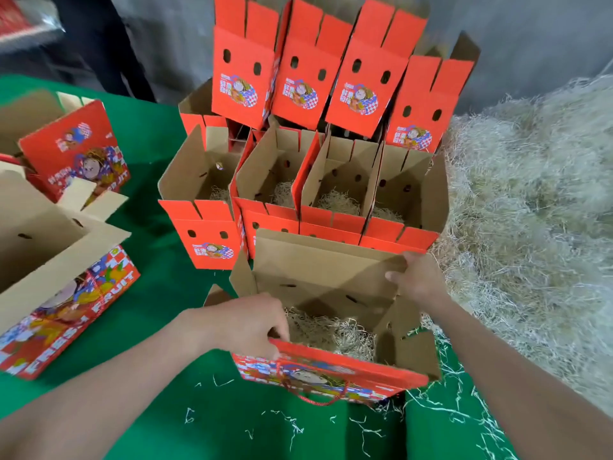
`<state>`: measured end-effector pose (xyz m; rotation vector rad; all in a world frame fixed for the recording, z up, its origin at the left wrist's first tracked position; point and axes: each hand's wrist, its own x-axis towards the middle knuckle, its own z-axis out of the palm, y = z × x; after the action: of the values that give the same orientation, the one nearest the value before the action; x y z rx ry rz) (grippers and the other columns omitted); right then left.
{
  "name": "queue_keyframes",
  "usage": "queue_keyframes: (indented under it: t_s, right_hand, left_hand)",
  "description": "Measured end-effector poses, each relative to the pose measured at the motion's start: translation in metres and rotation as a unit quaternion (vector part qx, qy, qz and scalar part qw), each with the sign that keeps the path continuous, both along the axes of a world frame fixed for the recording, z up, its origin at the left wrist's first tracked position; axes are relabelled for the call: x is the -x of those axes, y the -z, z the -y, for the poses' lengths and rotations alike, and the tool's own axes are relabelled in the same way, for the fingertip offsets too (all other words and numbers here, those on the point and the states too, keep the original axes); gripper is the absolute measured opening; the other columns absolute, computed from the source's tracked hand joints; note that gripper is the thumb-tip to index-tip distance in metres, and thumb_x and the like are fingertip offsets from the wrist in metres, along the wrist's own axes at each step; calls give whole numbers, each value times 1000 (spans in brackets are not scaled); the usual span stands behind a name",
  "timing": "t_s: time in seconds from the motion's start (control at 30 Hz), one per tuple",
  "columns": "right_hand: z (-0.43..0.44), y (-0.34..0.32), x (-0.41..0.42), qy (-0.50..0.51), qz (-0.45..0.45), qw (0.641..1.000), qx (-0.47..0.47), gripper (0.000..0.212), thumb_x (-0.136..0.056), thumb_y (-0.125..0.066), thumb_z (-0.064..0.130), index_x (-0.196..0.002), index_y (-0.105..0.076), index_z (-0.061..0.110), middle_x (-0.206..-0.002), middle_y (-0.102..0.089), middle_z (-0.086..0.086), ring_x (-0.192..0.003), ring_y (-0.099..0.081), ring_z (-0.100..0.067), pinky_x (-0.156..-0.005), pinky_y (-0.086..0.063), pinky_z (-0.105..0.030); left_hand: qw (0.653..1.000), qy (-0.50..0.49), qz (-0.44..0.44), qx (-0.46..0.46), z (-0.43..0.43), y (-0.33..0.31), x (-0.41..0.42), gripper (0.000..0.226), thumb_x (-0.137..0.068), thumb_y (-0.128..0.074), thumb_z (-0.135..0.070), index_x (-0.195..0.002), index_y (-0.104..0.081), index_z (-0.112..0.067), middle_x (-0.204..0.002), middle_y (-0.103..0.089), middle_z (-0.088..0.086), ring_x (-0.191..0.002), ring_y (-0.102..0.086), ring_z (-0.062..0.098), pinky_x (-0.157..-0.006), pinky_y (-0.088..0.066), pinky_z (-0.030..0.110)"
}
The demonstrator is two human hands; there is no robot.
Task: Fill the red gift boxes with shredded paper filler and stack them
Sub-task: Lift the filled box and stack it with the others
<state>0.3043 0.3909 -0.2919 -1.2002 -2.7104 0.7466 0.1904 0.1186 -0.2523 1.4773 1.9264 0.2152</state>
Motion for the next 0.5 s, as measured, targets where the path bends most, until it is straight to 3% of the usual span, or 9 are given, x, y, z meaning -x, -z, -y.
queue_keyframes:
  t_s: [0.1,0.17,0.2,0.27,0.33,0.43,0.5]
  right_hand:
    - [14,-4,12,0,-7,1000,5,20,-83,-67,22,-78,-50,12,-73,-57,-2,-71,-58,-23,-57,-41,-28]
    - [27,-5,21,-22,-47,999,-7,29,-83,-66,22,-67,-43,17,-66,-50,2,-60,-49,-15,-48,-30,-25]
    - [33,-6,25,-40,-73,997,0,24,-84,-65,23,-69,-47,18,-69,-52,3,-60,-48,-15,-50,-31,-26]
    - [42,-7,32,-75,-111,988,81,11,-86,-63,27,-91,-62,17,-87,-61,1,-76,-57,-19,-62,-40,-25]
    - [47,-8,35,-87,-60,975,197,34,-85,-64,34,-117,-58,23,-109,-56,3,-90,-58,-18,-64,-45,-23]
    - [53,-14,36,-10,9,924,382,43,-83,-68,33,-118,-51,16,-122,-54,-6,-75,-67,-22,-57,-57,-31]
    - [59,-15,38,13,-26,880,475,36,-85,-67,19,-113,-47,10,-111,-59,-15,-77,-67,-28,-64,-58,-41]
  left_hand:
    - [993,-62,-98,-32,13,-2,16,16,-80,-65,-14,-69,-63,-3,-60,-49,2,-59,-42,12,-54,-27,25]
    - [971,-117,-201,-52,25,-5,33,7,-81,-62,-16,-76,-67,-14,-74,-59,-4,-73,-50,12,-62,-33,27]
    - [954,-159,-248,-64,31,-4,39,12,-82,-59,-15,-86,-70,-20,-86,-64,-8,-85,-55,12,-70,-39,25]
    - [912,-259,-297,-116,41,4,44,26,-82,-56,-11,-98,-71,-25,-106,-67,-7,-105,-57,17,-88,-43,28]
    - [867,-377,-233,-227,44,15,34,26,-79,-62,-8,-100,-72,-19,-117,-63,3,-113,-55,24,-95,-41,31]
    - [797,-517,-134,-280,33,36,9,35,-81,-68,-23,-116,-65,-20,-141,-38,8,-133,-29,28,-110,-23,35]
    - [807,-486,-169,-290,26,45,-9,33,-86,-58,-43,-113,-65,-26,-144,-30,-4,-136,-16,25,-112,-16,37]
